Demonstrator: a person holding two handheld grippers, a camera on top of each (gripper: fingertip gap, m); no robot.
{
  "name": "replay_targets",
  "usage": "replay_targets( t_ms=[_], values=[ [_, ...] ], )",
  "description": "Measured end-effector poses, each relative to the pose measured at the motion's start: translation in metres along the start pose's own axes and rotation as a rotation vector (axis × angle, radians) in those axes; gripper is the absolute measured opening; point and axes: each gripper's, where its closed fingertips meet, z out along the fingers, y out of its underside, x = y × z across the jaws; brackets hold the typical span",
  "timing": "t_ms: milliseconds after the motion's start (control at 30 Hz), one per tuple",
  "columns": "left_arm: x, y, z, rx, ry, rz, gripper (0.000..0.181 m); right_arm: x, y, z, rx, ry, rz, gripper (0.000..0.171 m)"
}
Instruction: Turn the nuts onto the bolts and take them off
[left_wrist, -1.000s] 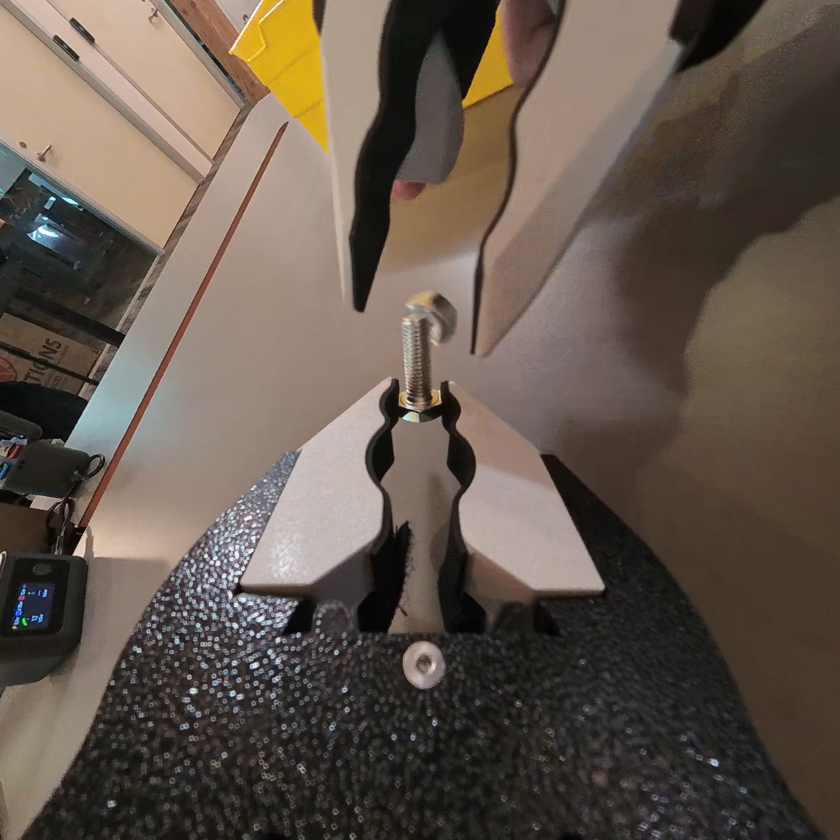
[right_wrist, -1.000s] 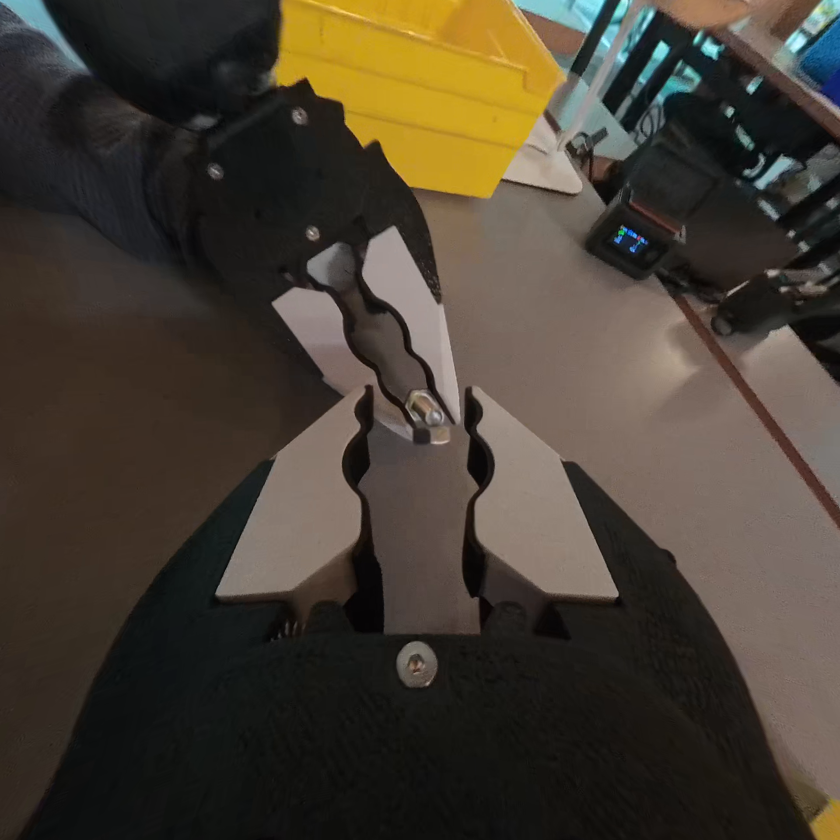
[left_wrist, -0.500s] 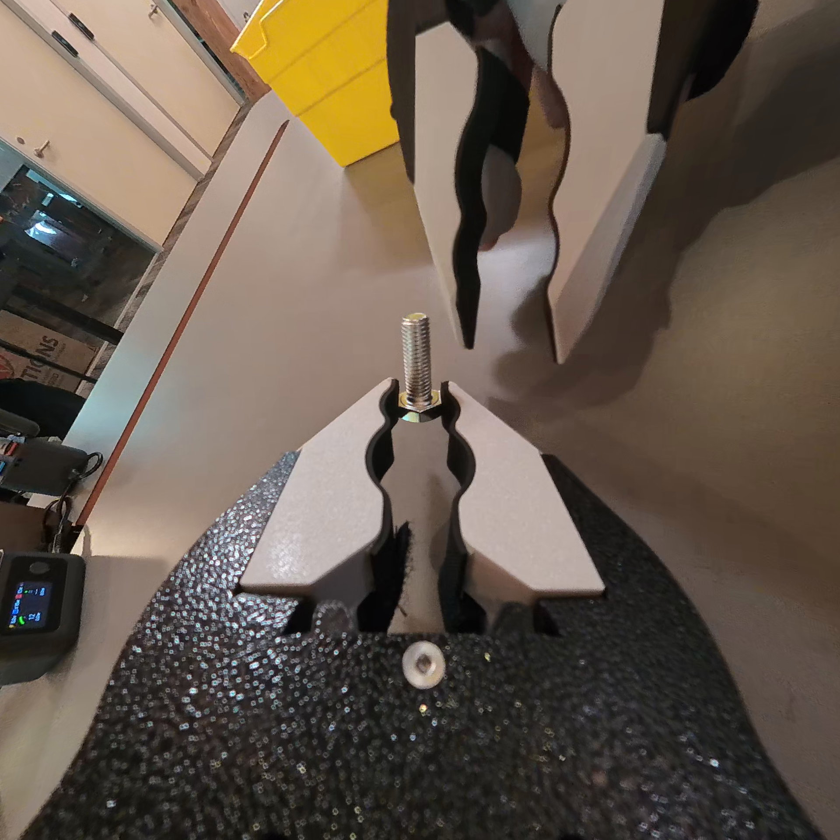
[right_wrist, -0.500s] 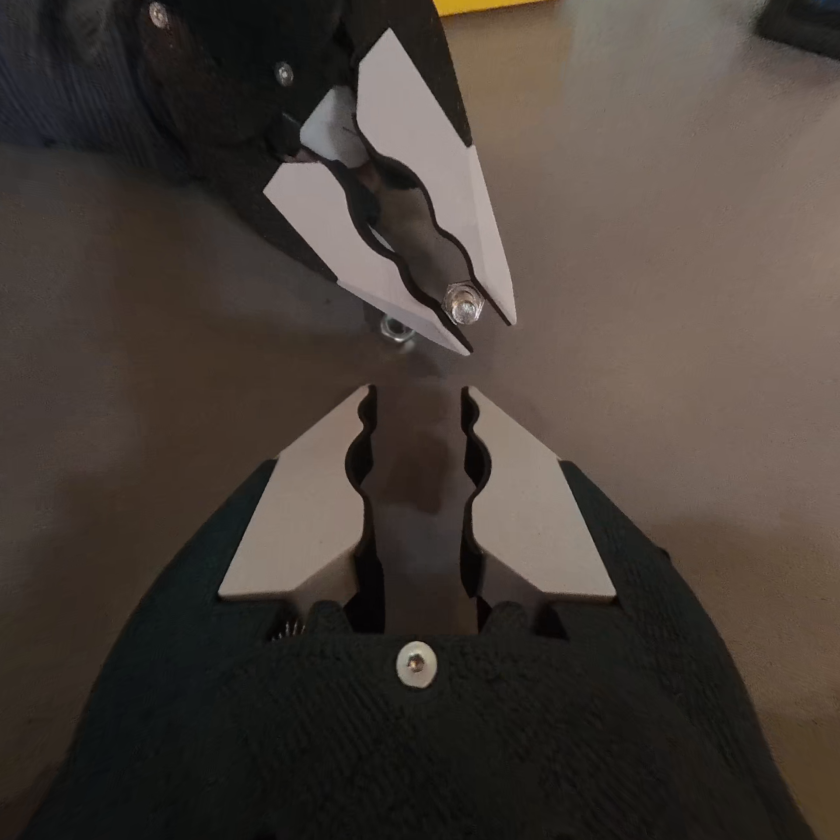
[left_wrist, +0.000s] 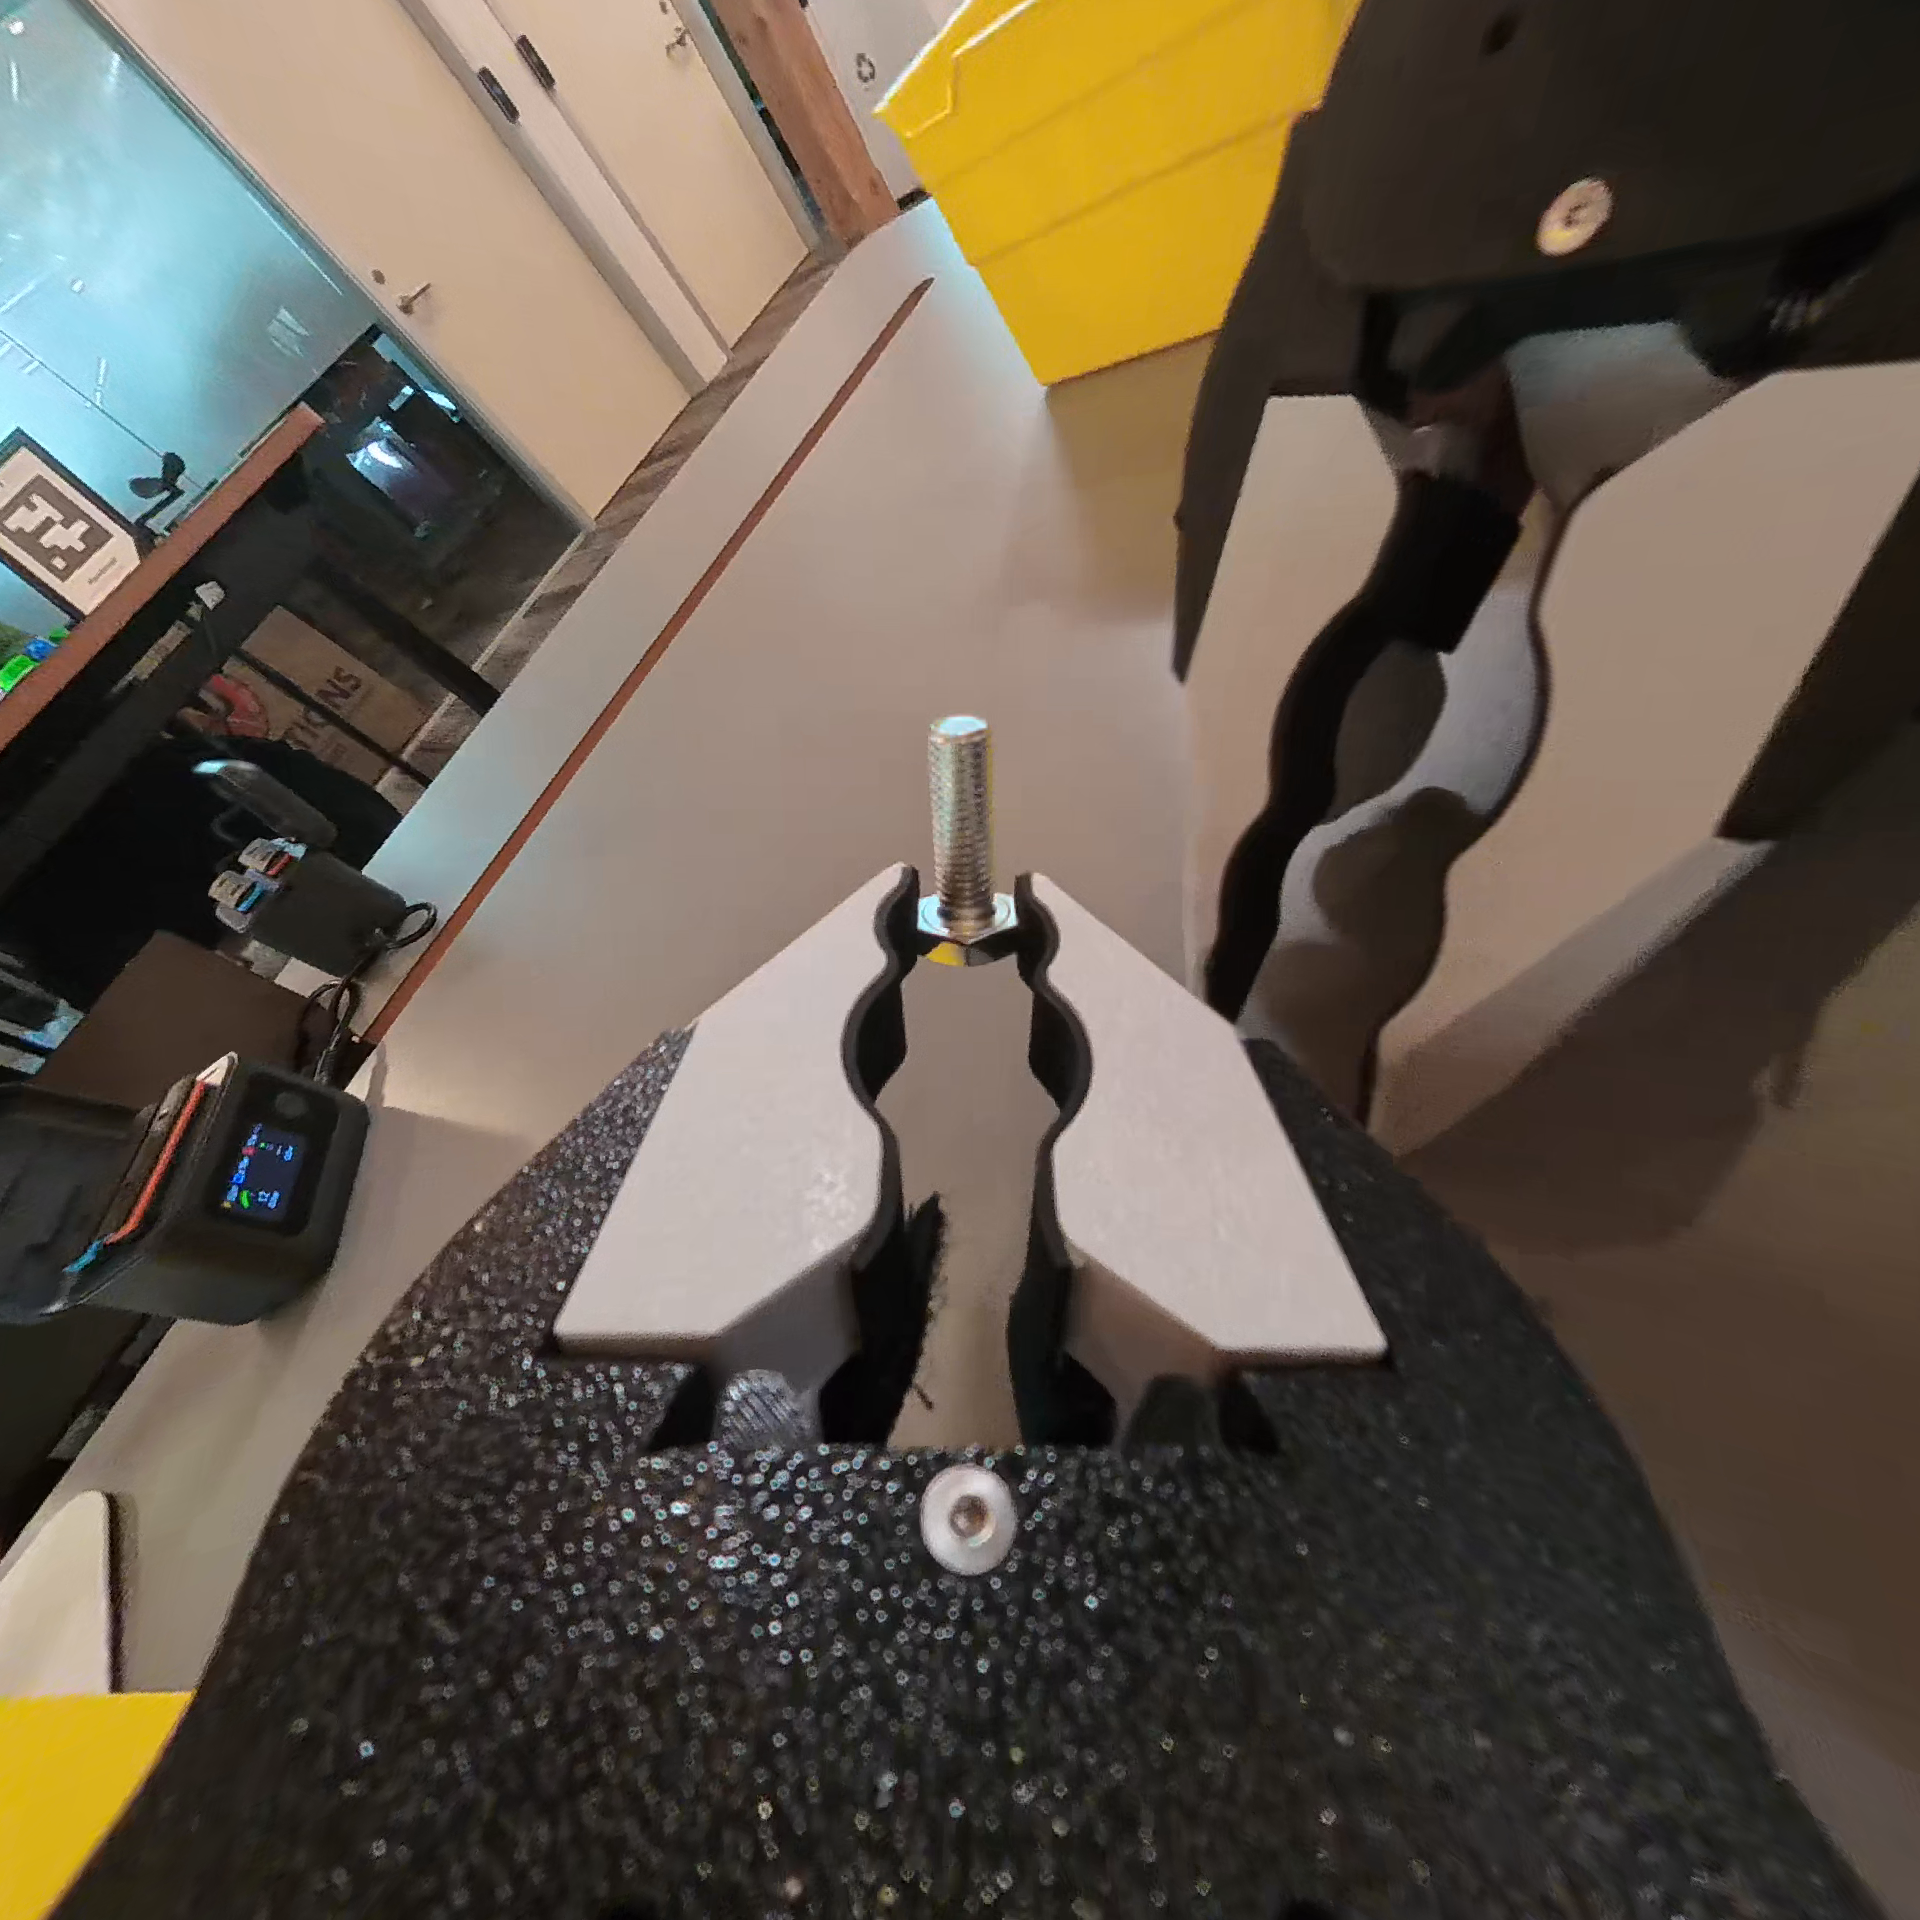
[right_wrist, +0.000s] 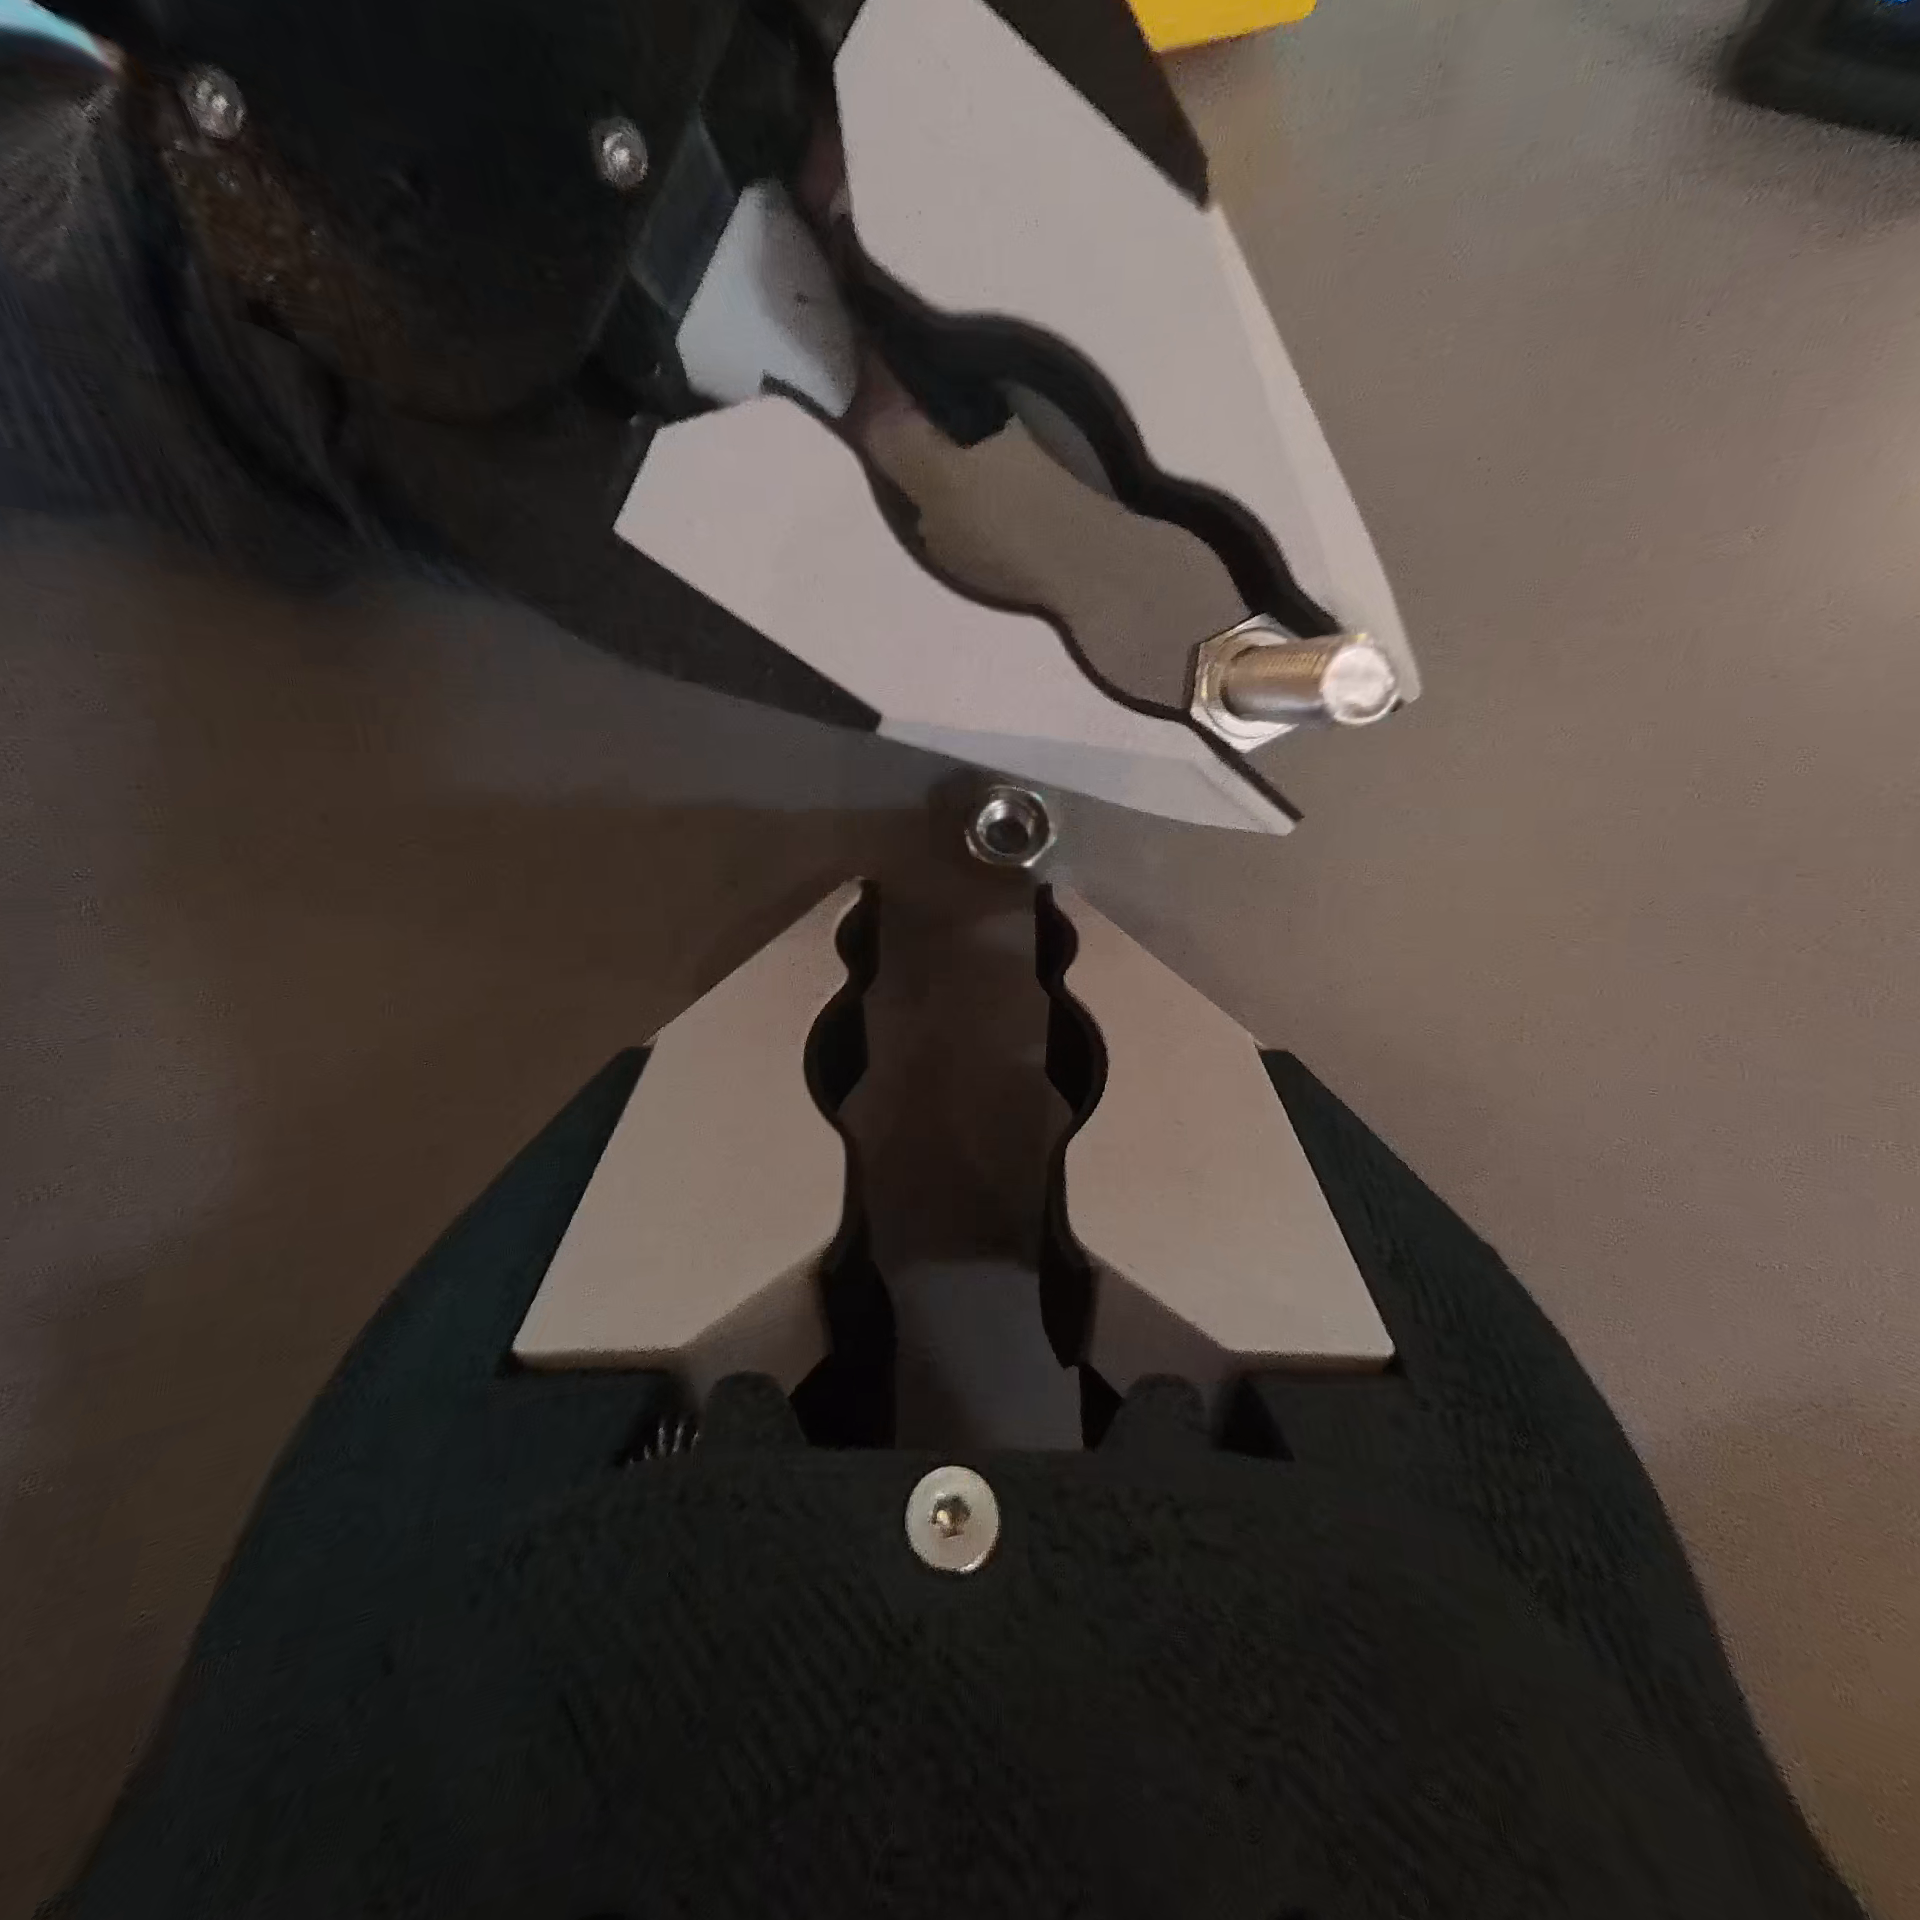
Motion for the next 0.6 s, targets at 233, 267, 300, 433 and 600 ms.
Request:
replay_targets(
  t_ms=[233, 267, 300, 433, 600],
  values=[
    [-0.017, -0.003, -0.005, 0.041, -0.055, -0.089, 0.016, 0.01, -0.011, 0.008, 0.033, 0.076, 0.032, 0.035],
    [-0.02, -0.004, -0.007, 0.053, -0.061, -0.109, 0.016, 0.011, -0.011, 0.008, 0.034, 0.084, 0.029, 0.035],
    [-0.021, -0.004, -0.008, 0.06, -0.061, -0.118, 0.016, 0.011, -0.012, 0.01, 0.027, 0.085, 0.026, 0.035],
    [-0.015, -0.003, -0.006, 0.042, -0.053, -0.068, 0.016, 0.004, -0.012, 0.014, 0.018, 0.072, -0.008, 0.018],
    [-0.001, 0.004, 0.001, -0.02, -0.009, 0.027, 0.016, 0.012, -0.015, -0.011, -0.007, 0.208, -0.088, 0.017]
  ],
)
